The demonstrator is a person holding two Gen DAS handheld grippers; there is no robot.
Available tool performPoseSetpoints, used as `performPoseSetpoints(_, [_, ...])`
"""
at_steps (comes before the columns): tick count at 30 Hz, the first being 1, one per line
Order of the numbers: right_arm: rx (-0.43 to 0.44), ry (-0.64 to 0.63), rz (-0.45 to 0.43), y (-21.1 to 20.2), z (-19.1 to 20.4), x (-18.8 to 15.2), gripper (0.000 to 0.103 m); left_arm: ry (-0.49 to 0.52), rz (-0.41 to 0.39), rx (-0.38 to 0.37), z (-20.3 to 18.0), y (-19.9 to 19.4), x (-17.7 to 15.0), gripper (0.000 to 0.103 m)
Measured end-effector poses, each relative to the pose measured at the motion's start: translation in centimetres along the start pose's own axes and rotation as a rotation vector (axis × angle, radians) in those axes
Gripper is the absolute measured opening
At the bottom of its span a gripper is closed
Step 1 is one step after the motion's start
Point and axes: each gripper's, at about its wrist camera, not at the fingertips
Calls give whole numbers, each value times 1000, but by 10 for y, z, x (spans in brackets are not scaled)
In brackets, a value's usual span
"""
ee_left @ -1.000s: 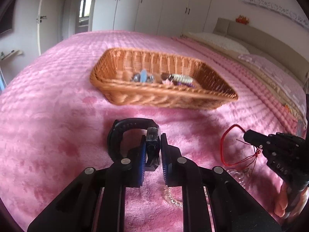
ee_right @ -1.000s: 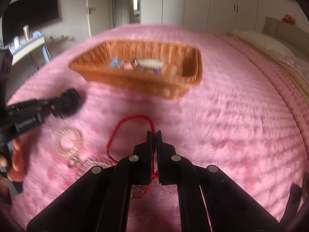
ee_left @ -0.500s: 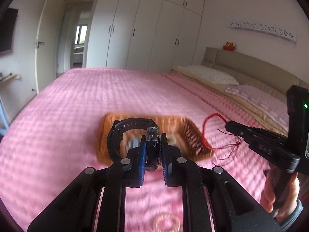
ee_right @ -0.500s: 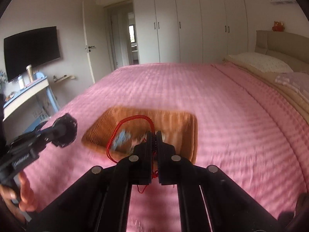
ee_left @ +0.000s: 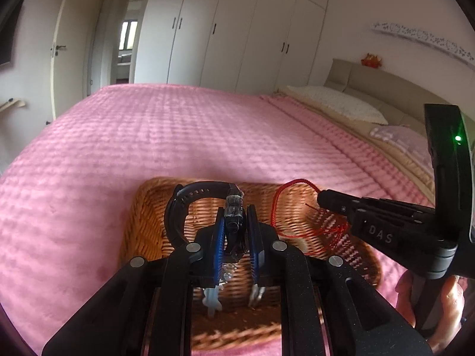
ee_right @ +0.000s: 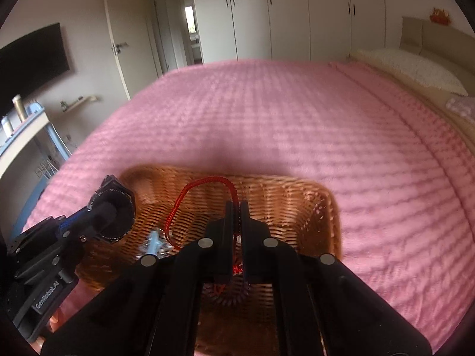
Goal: Organize jewelry
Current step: 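Carry the watch and bracelet into the wicker basket and open both tools, then move both tools back to the bead and chain bracelets on the bed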
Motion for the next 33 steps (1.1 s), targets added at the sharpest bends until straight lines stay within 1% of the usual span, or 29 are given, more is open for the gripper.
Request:
performPoseSetpoints(5, [-22, 26, 70, 28, -10, -7, 3, -3, 49, -4, 4, 16, -9, 12])
performPoseSetpoints(11, [-23, 25, 96, 33, -13, -13, 3, 8, 114, -16, 2, 32, -15, 13])
performPoseSetpoints(13, [-21, 33, 101, 31, -14, -13, 4, 14, 111, -15, 1, 30, -16, 13])
performPoseSetpoints(14, [-17, 37, 100, 28, -15, -13, 8, 15, 95, -19, 2, 26, -15, 15])
performPoseSetpoints(15, [-1, 42, 93, 24, -17, -14, 16, 13, 87, -26, 2, 23, -13, 18])
performPoseSetpoints(16, [4, 39, 87, 22, -17, -14, 21, 7, 78, -37, 1, 18, -12, 28])
performPoseSetpoints(17, [-4, 30, 77, 18, -16, -15, 26, 3, 60, -34, 1, 11, -10, 31])
performPoseSetpoints(19, [-10, 9, 59, 6, -14, -17, 26, 6, 46, -27, -1, 2, -8, 31])
performPoseSetpoints(22, [5, -1, 44, -14, -13, -21, 26, -6, 29, -37, -3, -16, -9, 31])
performPoseSetpoints(25, [22, -14, 16, -45, -15, -28, 26, -2, 5, -47, -9, -40, -12, 31])
performPoseSetpoints(27, [34, -23, -1, -68, -17, -36, 26, 0, -13, -59, -14, -64, -18, 31])
performPoseSetpoints(30, [49, -23, -17, -101, -22, -55, 26, 5, -29, -74, -21, -94, -30, 31])
performPoseSetpoints(33, [70, -21, -20, -128, -27, -82, 26, 1, -12, -80, -29, -118, -49, 32])
Point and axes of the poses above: each gripper's, at about its wrist camera, not at the fingertips, and y roughly the way its jaws point, z to its left, x to its top, and after that the axes turned 9 degrees about y, right-handed
